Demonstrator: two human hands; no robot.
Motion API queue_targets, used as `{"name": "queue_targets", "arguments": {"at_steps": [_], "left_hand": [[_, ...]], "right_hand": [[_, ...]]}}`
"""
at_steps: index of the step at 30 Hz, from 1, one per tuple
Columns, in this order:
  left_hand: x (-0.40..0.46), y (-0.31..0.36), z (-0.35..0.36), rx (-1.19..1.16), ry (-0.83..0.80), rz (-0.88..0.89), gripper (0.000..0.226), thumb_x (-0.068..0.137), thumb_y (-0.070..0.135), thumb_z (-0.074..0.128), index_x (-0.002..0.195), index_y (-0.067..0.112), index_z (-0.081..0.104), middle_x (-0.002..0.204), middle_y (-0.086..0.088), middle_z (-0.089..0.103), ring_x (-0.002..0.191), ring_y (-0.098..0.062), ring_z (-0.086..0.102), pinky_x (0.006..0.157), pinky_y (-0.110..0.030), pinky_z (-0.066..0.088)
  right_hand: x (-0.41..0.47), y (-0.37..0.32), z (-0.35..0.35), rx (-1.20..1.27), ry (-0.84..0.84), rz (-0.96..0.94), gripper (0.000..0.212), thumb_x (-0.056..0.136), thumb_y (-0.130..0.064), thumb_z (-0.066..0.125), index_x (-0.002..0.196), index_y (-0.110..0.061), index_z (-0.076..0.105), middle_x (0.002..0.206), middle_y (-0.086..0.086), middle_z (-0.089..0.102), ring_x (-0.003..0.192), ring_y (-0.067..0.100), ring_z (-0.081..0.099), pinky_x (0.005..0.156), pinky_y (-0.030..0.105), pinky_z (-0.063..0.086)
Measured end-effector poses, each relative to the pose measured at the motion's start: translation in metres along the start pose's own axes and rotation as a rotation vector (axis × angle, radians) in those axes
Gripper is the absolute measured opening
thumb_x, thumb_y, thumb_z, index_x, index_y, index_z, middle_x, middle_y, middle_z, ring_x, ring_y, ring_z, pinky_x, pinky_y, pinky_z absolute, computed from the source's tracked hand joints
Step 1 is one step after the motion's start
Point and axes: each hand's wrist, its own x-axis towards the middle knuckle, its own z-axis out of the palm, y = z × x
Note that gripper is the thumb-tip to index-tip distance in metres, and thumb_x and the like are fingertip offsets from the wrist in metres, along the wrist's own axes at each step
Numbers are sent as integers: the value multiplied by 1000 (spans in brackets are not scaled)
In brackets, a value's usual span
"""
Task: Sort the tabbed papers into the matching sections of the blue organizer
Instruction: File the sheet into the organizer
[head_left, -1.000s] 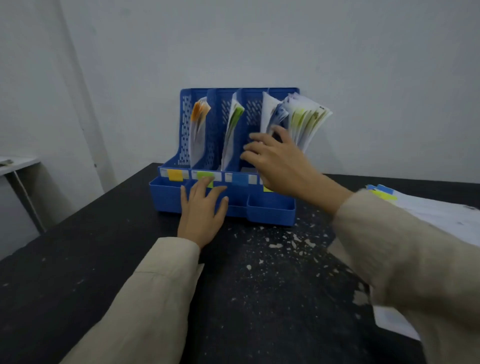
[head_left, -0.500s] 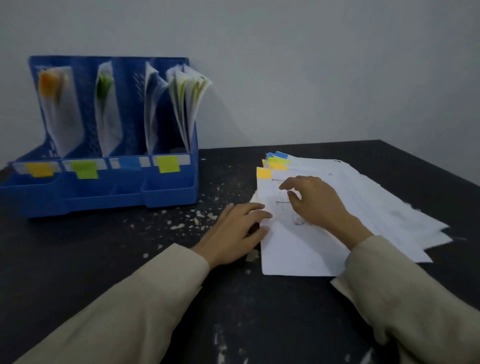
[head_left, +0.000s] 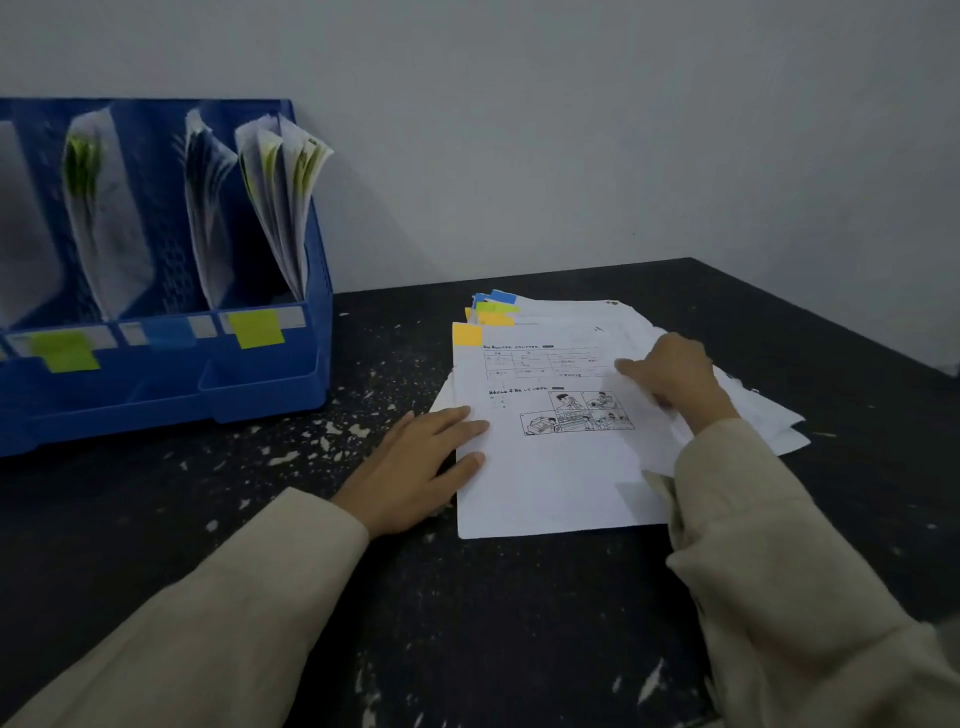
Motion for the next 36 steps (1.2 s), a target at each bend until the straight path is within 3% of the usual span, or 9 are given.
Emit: {"name": "queue_targets", "arguments": {"at_steps": [4,6,8,11,18,21,25,30,36], "left_hand": [[1,-1,1,19,-15,-1,54,95,55,26,146,35,29,156,11,18,141,-4,16,117,-32,2],[1,0,0,29,-19,-2,49,99,49,29,146,35,27,156,10,16,142,-4,14,116,-31,1],[0,2,-1,42,-24,-8,49,99,47,30,147,36,24,156,11,15,142,-4,14,116,-30,1],[-1,5,-2,4,-3,-10,54,98,46,32,149,34,15,156,11,15,140,-1,15,118,-30,4],[-5,0,-14,-566,372,-122,71,92,34,52,149,29,11,148,14,24,134,-2,27,111,-28,24],[-10,-8,-31,-818,448,-213,58,93,24,55,144,28,28,133,15,45,120,-2,46,100,-23,38],[-22,-28,-64,-1001,566,-279,24,94,5,51,116,13,58,104,8,66,86,1,65,72,-14,51],[-57,-71,-95,-987,505,-468,19,89,-2,55,91,10,70,87,4,73,85,-16,67,77,-27,52],[-104,-110,-107,-783,392,-585,12,85,0,63,90,8,71,90,1,74,89,-25,65,82,-36,51]], "right_hand": [[-1,-3,1,270,-71,36,51,76,-23,76,54,-14,31,57,0,35,60,20,40,49,26,25],[0,-3,1,357,-2,1,43,73,-15,79,55,-13,40,60,1,41,59,18,42,55,27,31],[-2,-7,0,375,102,-45,17,76,-15,77,74,-7,61,76,4,57,75,21,54,69,29,44],[-2,-11,0,478,195,-99,16,83,-15,67,97,-6,63,93,4,62,86,21,59,81,34,49],[-12,-31,4,959,91,-139,12,89,-8,62,100,-7,56,96,5,62,80,15,58,64,18,45],[-25,-51,10,1045,23,-174,18,89,-8,62,106,-3,58,98,4,63,78,9,59,66,15,48],[-48,-79,28,1080,-148,-222,16,90,-8,60,105,-8,60,99,3,65,84,15,62,72,23,51],[-64,-131,48,875,-402,-323,27,85,-2,61,111,-11,58,108,3,64,93,19,61,75,28,47],[-76,-175,65,657,-429,-449,27,82,-3,61,108,-11,57,115,5,63,103,24,60,77,33,49]]}}
